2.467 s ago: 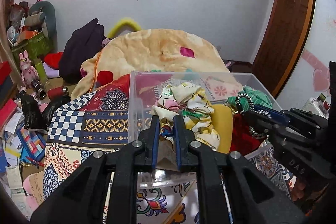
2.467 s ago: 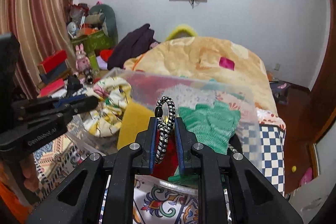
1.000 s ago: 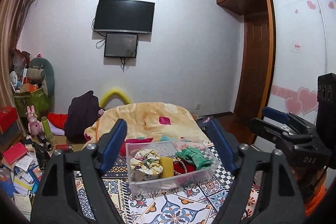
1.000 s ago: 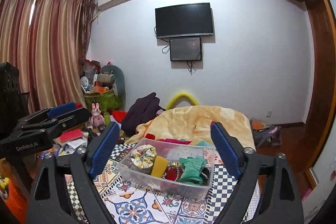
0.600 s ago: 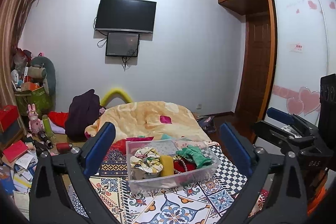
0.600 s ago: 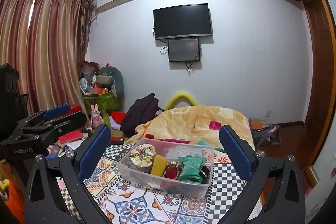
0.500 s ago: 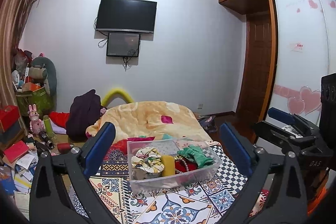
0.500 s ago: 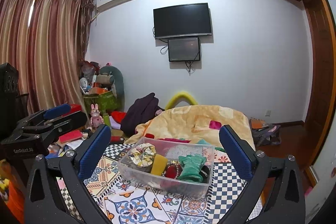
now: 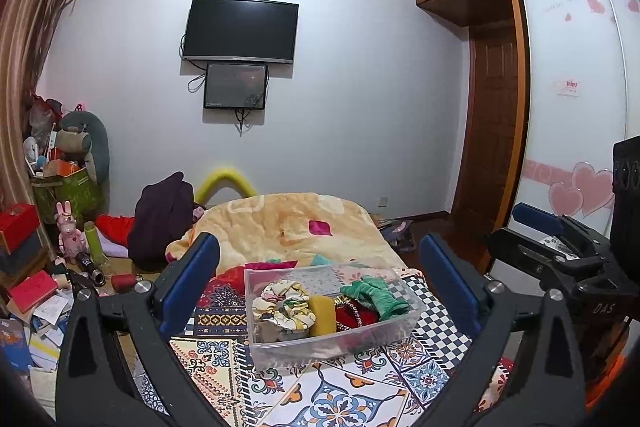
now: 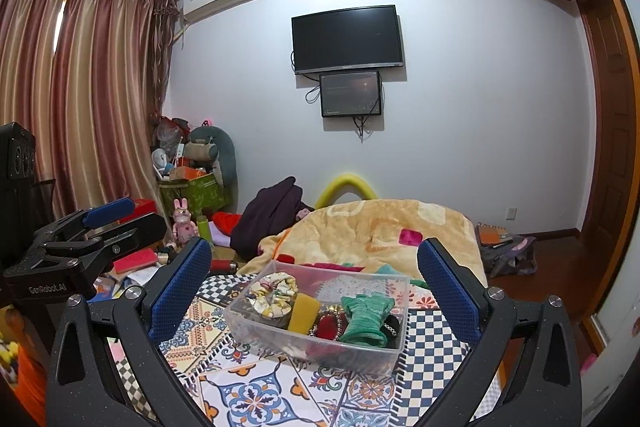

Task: Organize soft objects

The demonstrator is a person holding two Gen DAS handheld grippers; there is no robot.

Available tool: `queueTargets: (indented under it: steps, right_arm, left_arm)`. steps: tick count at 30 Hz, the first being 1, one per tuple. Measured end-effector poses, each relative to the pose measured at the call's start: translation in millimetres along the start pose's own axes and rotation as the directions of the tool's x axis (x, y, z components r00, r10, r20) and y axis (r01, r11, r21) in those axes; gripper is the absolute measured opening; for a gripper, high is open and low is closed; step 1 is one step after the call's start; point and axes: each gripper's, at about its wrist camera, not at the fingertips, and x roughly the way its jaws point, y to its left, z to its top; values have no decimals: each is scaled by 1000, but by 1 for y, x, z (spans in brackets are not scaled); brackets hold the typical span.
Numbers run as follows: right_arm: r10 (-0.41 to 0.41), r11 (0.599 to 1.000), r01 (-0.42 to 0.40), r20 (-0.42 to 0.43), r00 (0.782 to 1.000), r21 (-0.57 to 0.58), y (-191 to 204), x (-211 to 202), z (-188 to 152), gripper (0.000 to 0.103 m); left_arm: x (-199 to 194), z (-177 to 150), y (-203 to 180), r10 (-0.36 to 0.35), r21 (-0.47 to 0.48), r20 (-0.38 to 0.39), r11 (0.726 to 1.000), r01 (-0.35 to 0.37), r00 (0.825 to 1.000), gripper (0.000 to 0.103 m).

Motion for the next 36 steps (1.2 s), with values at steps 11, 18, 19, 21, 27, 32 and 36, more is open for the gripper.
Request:
queueTargets:
  steps: [11,18,19,21,27,32,36]
  right_arm:
    - [-4,1000,4,2,1000,2,-1,-2,1,103]
    - [-5,1000,5,4,1000,2,-3,-3,2,103]
    - [-6,1000,6,5,1000,1,-3,-3,2,103]
    - [-6,1000,6,4,1000,2,-4,-4,2,103]
    - [-5,1000,5,5,1000,1,-4,-4,1,103]
    - [-5,1000,5,3,1000,1,-5,-5,2,103]
    - [-4,1000,4,4,1000,4,-5,-5,2,103]
  left_arm:
    - [-1,0,0,1,2,2,1000,-1,1000,102]
    - [-3,1,1,-6,-2,-3,1000,6,1000,102]
    - [-3,1,1,-10,-4,-4,1000,10,1000,102]
    - [-2,2,3,-32,-15,-10,999,32,999,102]
    - [-2,2,4,-34,-19,-10,999,34,999,102]
    - [-1,1,4,-32,-24,-16,999,32,999,102]
    - [-2,1,5,-35,-22,-20,999,35,999,102]
